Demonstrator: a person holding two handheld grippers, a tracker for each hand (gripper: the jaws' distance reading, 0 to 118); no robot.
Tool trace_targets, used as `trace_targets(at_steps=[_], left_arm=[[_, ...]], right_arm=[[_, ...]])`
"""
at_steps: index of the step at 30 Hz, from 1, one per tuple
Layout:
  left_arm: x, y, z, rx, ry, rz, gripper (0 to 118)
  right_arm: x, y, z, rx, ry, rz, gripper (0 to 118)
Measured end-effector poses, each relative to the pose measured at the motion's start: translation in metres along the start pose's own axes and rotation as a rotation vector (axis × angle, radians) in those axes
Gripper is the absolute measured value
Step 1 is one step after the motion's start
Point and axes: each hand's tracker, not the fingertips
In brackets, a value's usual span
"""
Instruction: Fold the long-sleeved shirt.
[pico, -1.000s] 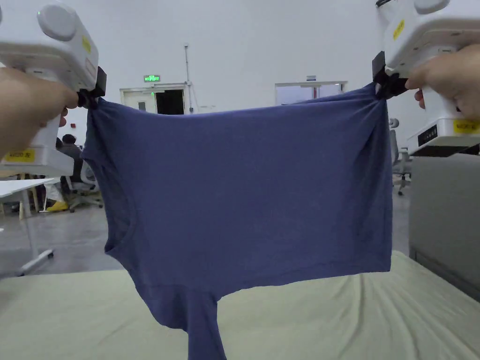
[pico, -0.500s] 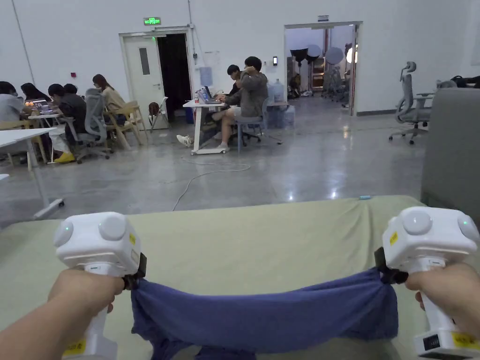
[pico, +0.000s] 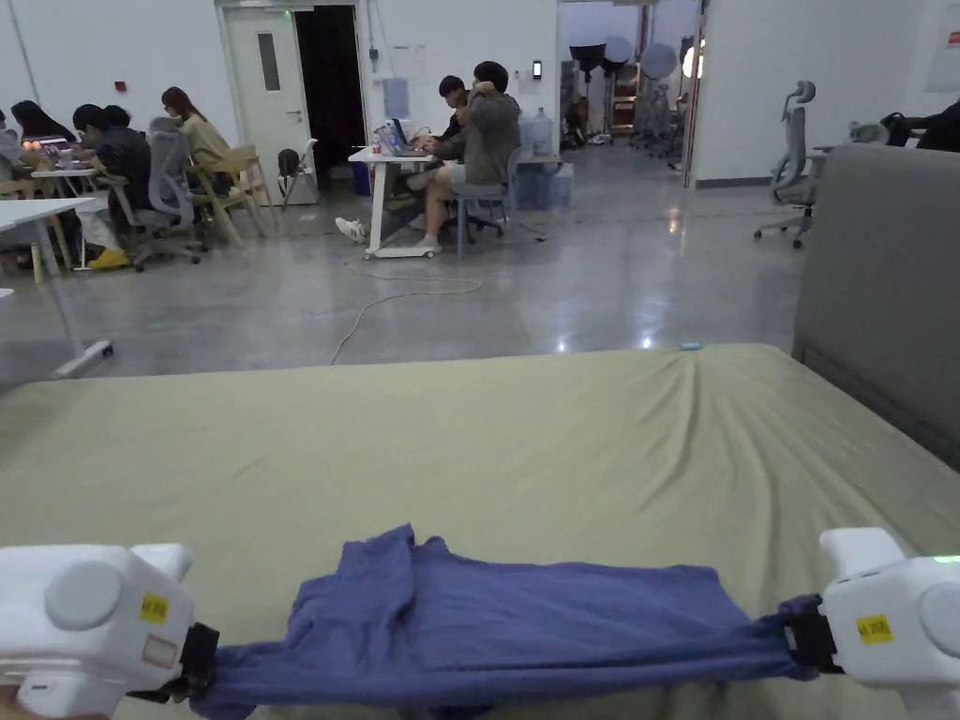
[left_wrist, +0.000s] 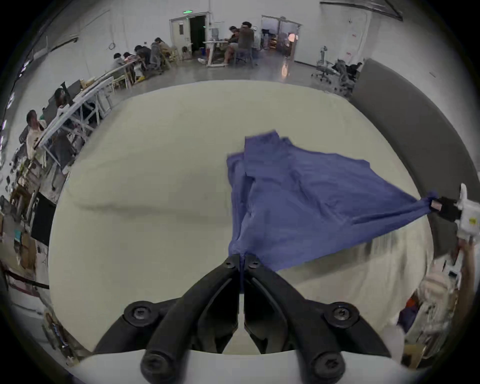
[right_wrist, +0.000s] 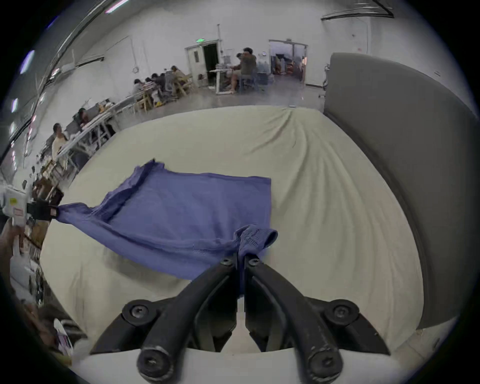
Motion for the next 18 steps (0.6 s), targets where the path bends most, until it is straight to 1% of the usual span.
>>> trace_targets(at_steps=[2,6,11,12,14,18], left_arm=[[0.005,-0.038,0.014,-0.035,-0.006,-0.037,0],[0.009,-0.109,0.037,-0.084,-0.046,-0.032,0],[0.021,-0.180,0.050,-0.131,-0.066,-0.058,0],[0.023,-0.193,0.052,-0.144,-0.068,-0.066,0],[0.026,-0.213,0.053,-0.163,-0.073,-0.075,0],[0.026,-0.243,0.054,-0.188,-0.099,-0.069,0]], right_arm=[[0.001,-0.033,0.028,0.001,0.005,0.006,0],[0.004,-0.098,0.068,-0.034,0.018,0.030,0],[0.003,-0.167,0.084,-0.106,0.012,0.061,0],[0.004,-0.179,0.086,-0.123,0.013,0.056,0],[0.005,-0.199,0.089,-0.156,0.026,0.047,0],[0.004,-0.229,0.096,-0.193,0.015,0.082,0]])
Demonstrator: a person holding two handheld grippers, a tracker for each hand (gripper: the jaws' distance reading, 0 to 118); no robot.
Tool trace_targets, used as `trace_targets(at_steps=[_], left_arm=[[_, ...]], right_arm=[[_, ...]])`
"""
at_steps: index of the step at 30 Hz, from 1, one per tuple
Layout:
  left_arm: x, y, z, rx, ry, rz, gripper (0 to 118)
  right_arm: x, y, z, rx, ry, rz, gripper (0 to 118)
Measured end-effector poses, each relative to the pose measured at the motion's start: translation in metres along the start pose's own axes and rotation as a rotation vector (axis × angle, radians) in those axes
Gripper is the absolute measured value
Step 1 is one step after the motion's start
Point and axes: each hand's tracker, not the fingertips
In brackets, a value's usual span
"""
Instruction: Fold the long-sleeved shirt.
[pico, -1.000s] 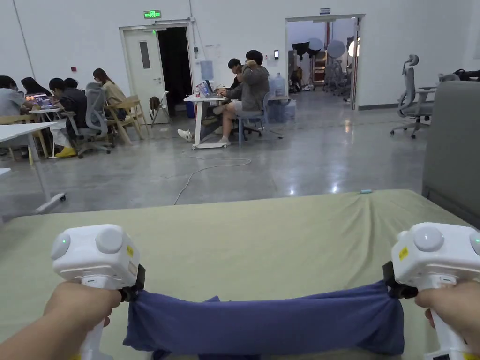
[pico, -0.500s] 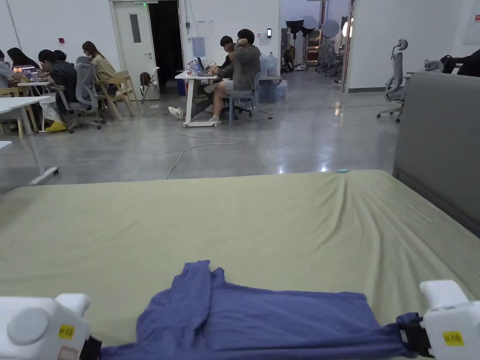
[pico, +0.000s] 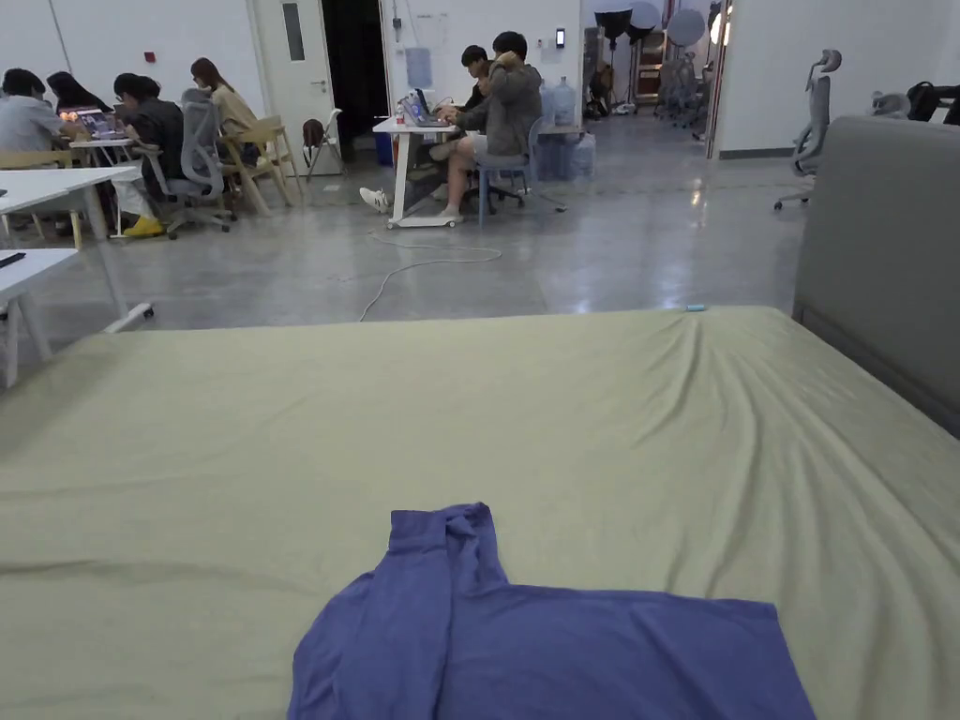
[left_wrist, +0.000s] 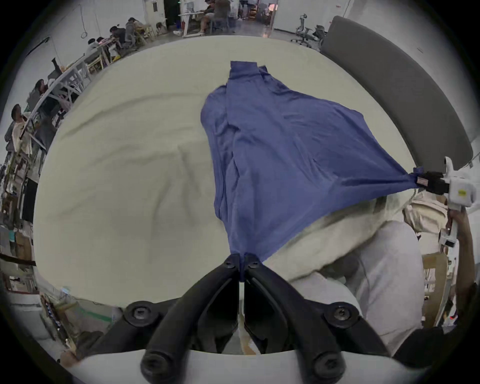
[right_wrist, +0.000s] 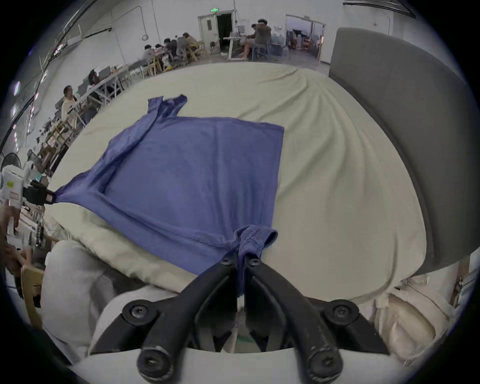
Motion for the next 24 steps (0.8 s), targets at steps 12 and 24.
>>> trace_targets(at_steps=[12,24], left_arm=[[-0.006,-0.039,-0.069,-0.143,-0.031,0.066,0],[-0.006,-0.025,-0.060,-0.155,-0.006,0.073,97]], right_arm=[[0.005,-0.037,-0.057,-0.157,-0.014,-0.014,0],[0.013,-0.013,-0.064,-0.247,-0.067,-0.042,96]])
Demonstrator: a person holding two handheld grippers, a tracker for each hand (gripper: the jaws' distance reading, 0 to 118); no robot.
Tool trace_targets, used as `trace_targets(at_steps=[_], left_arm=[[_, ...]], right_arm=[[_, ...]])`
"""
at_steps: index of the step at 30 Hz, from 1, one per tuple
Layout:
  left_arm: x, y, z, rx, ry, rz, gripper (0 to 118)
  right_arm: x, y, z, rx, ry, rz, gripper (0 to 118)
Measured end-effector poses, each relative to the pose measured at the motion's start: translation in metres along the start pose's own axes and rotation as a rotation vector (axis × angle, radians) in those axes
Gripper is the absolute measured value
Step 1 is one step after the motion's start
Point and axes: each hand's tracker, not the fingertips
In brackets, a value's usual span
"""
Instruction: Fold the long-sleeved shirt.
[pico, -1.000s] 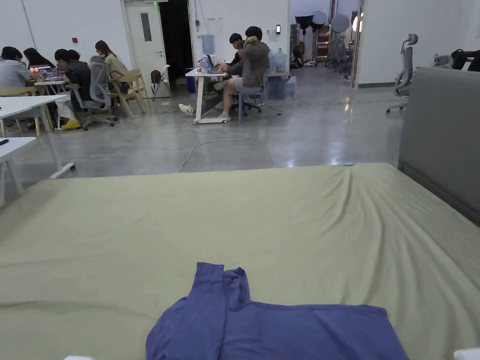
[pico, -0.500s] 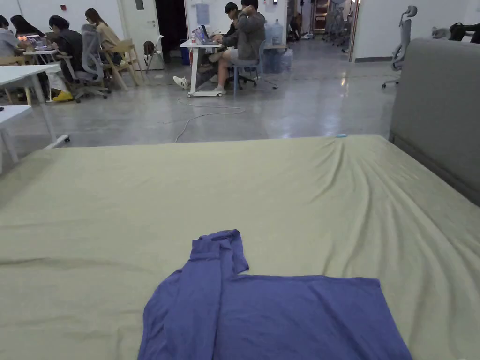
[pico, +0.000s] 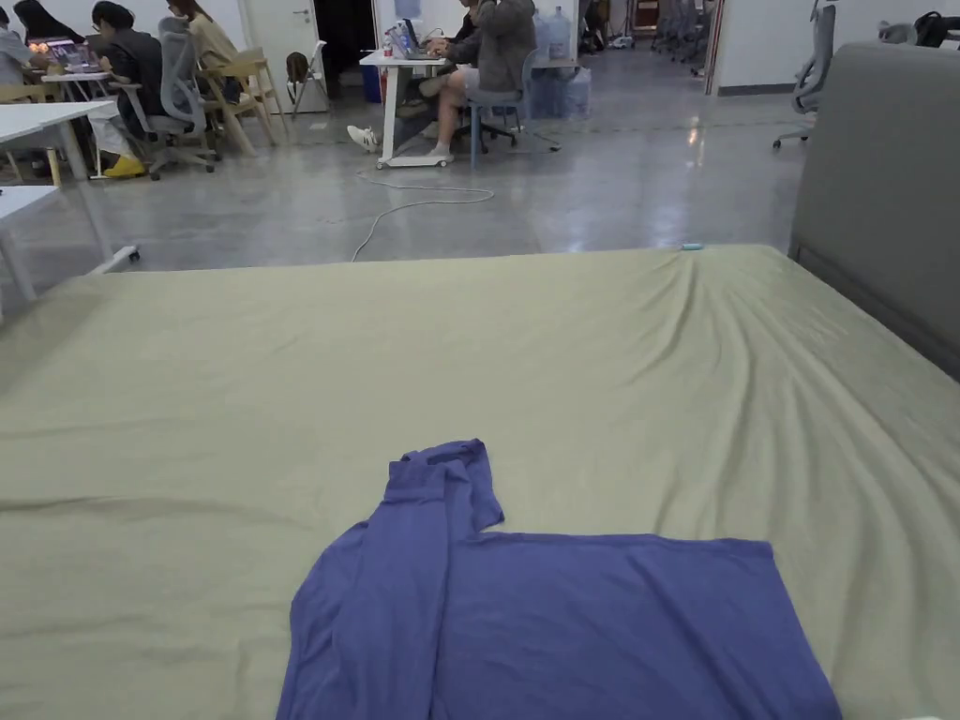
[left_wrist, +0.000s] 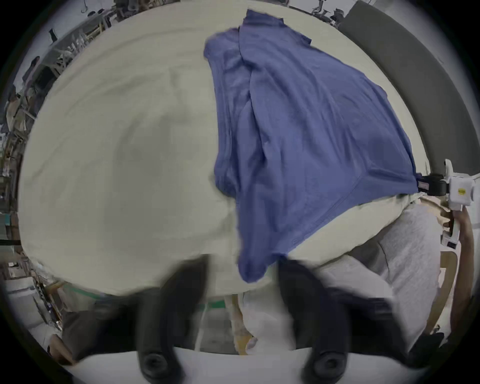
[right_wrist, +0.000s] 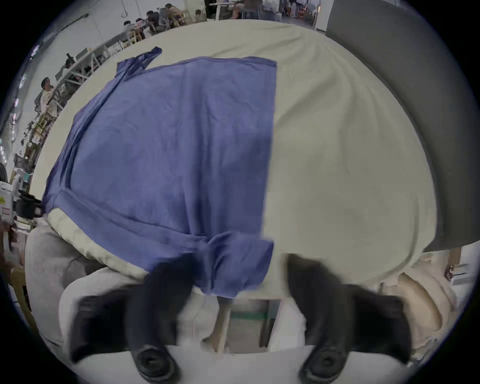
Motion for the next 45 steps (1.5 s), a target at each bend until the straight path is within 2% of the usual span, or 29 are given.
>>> trace_targets(at_steps=[1,3,5,6,7,8,10,11,12,13,15,18,22,24,25,26,27,29,30,33,34,35,36,37,39,40,41,42,45], left_arm=[[0.002,0.001,0.016,0.070,0.015,-0.024,114],[0.008,0.002,0.056,0.242,-0.014,-0.037,118],[0.018,0.005,0.082,0.297,-0.025,-0.034,117],[0.022,0.006,0.087,0.279,-0.038,-0.038,106],[0.027,0.006,0.089,0.261,-0.038,-0.043,74],[0.031,0.003,0.086,0.269,-0.032,-0.059,58],[0.046,0.002,0.074,0.268,0.032,-0.116,20],[0.050,0.003,0.067,0.269,0.035,-0.106,0],[0.052,0.011,0.061,0.247,0.010,-0.093,0],[0.052,0.021,0.056,0.229,-0.068,-0.070,0],[0.052,0.061,0.055,0.272,-0.147,0.013,0],[0.063,0.158,0.062,0.399,-0.112,-0.041,0],[0.074,0.314,0.052,0.465,-0.140,-0.030,0],[0.083,0.395,0.030,0.426,-0.059,-0.065,0],[0.087,0.424,0.018,0.409,-0.039,-0.063,19],[0.090,0.455,0.004,0.387,0.000,-0.086,65],[0.093,0.481,-0.013,0.356,0.011,-0.086,116],[0.098,0.512,-0.042,0.355,0.019,-0.099,116],[0.098,0.525,-0.055,0.326,0.069,-0.103,116],[0.097,0.539,-0.103,0.269,0.093,-0.142,115],[0.097,0.541,-0.117,0.236,0.096,-0.157,107],[0.097,0.543,-0.130,0.219,0.092,-0.161,86],[0.098,0.552,-0.140,0.204,0.093,-0.163,45],[0.098,0.554,-0.148,0.185,0.109,-0.161,37],[0.093,0.548,-0.150,0.208,0.113,-0.161,35],[0.088,0.556,-0.144,0.231,0.107,-0.115,32],[0.084,0.556,-0.136,0.251,0.117,-0.081,12],[0.080,0.554,-0.124,0.273,0.144,-0.061,1],[0.080,0.529,-0.081,0.305,0.131,-0.097,1]], right_arm=[[0.001,0.001,0.014,0.027,0.007,0.012,99],[0.002,0.006,0.059,0.156,0.020,0.045,99],[-0.003,0.012,0.089,0.239,0.015,0.047,99],[-0.008,0.016,0.098,0.275,0.031,0.045,98],[-0.010,0.020,0.103,0.294,0.049,0.032,93],[-0.015,0.023,0.106,0.295,0.070,-0.002,93],[-0.026,0.027,0.104,0.343,0.115,-0.044,81],[-0.030,0.030,0.097,0.348,0.111,-0.029,43],[-0.039,0.032,0.088,0.355,0.130,-0.038,0],[-0.043,0.034,0.084,0.356,0.088,-0.020,0],[-0.050,0.043,0.075,0.361,0.140,-0.016,0],[-0.059,0.056,0.064,0.359,0.240,-0.035,0],[-0.076,0.077,0.052,0.358,0.257,0.011,0],[-0.084,0.086,0.041,0.351,0.291,0.019,0],[-0.084,0.089,0.035,0.346,0.313,0.014,0],[-0.084,0.092,0.028,0.331,0.340,0.006,0],[-0.089,0.093,0.023,0.313,0.362,0.013,0],[-0.087,0.093,0.014,0.299,0.360,0.013,0],[-0.085,0.093,0.010,0.292,0.360,0.014,0],[-0.086,0.095,0.005,0.277,0.349,-0.001,0],[-0.084,0.095,0.004,0.275,0.354,-0.002,0],[-0.087,0.096,0.005,0.276,0.359,-0.001,0],[-0.086,0.096,0.004,0.275,0.360,-0.002,0],[-0.085,0.096,0.004,0.273,0.362,-0.004,0],[-0.084,0.094,0.003,0.273,0.365,-0.009,0],[-0.084,0.094,0.002,0.270,0.365,-0.010,0],[-0.083,0.094,0.001,0.268,0.361,-0.010,0],[-0.083,0.094,0.000,0.266,0.355,-0.011,0],[-0.088,0.091,0.005,0.269,0.355,-0.005,0]])
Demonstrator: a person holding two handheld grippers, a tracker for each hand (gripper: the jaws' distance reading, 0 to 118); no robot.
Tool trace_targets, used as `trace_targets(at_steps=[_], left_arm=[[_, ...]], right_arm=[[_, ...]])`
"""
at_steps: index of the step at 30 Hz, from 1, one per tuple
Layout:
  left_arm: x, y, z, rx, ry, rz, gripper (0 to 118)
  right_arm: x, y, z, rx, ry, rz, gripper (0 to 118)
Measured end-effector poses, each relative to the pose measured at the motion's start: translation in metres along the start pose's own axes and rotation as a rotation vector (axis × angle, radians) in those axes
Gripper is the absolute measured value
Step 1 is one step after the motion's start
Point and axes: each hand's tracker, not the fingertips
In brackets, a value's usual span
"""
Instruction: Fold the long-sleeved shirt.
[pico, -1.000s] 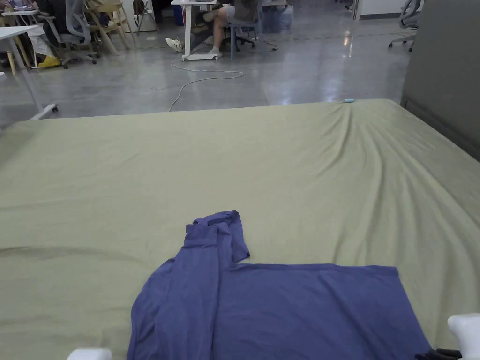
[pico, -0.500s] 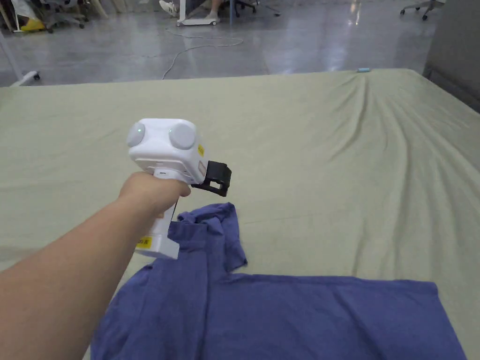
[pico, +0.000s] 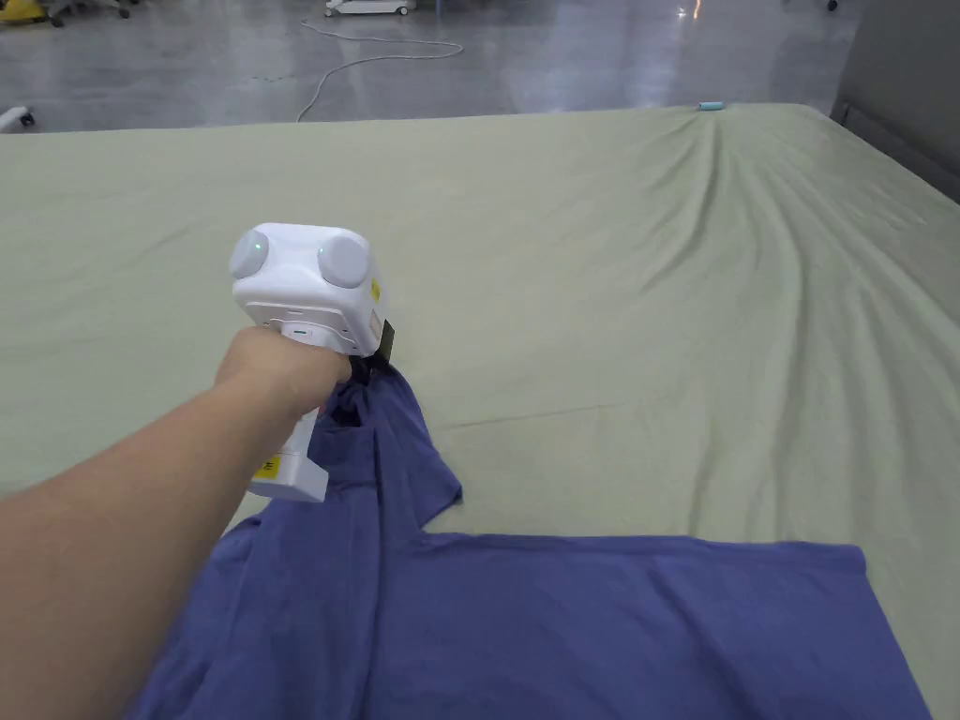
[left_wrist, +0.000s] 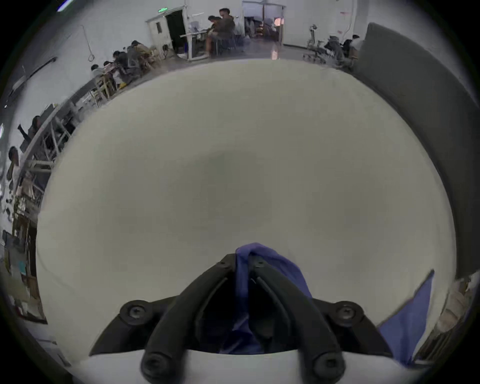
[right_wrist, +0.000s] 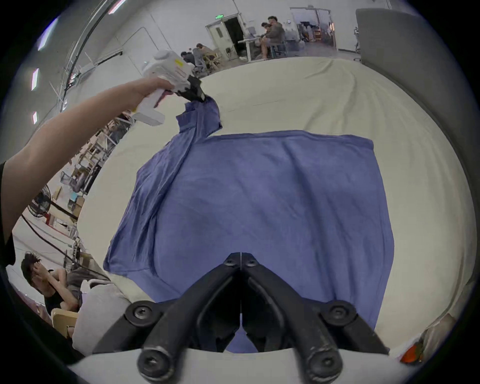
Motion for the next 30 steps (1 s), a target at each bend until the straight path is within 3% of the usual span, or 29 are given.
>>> trace_targets(at_steps=[3,10,18,22,26,28,29,30], left_arm=[[0.011,-0.032,0.053,0.014,0.023,-0.079,1],[0.045,-0.148,0.144,0.072,0.028,-0.112,1],[0.064,-0.265,0.108,0.007,0.064,-0.052,1],[0.059,-0.280,0.069,-0.039,0.084,-0.012,2],[0.054,-0.276,0.073,0.007,0.058,0.013,4],[0.045,-0.273,0.093,0.020,0.030,0.074,15],[0.040,-0.273,0.111,0.046,0.015,0.103,36],[0.036,-0.274,0.133,0.091,0.011,0.102,81]], right_arm=[[-0.011,-0.003,0.007,0.012,0.014,0.029,0],[-0.029,-0.015,0.017,0.016,0.043,0.083,0],[-0.032,-0.016,0.012,0.006,0.021,0.094,0],[-0.028,-0.018,0.010,-0.007,0.017,0.075,0],[-0.026,-0.018,0.009,-0.008,0.024,0.047,0],[-0.027,-0.016,0.014,0.003,0.024,0.038,0],[-0.027,-0.014,0.019,0.016,0.023,0.033,0],[-0.028,-0.011,0.027,0.043,0.022,0.027,0]])
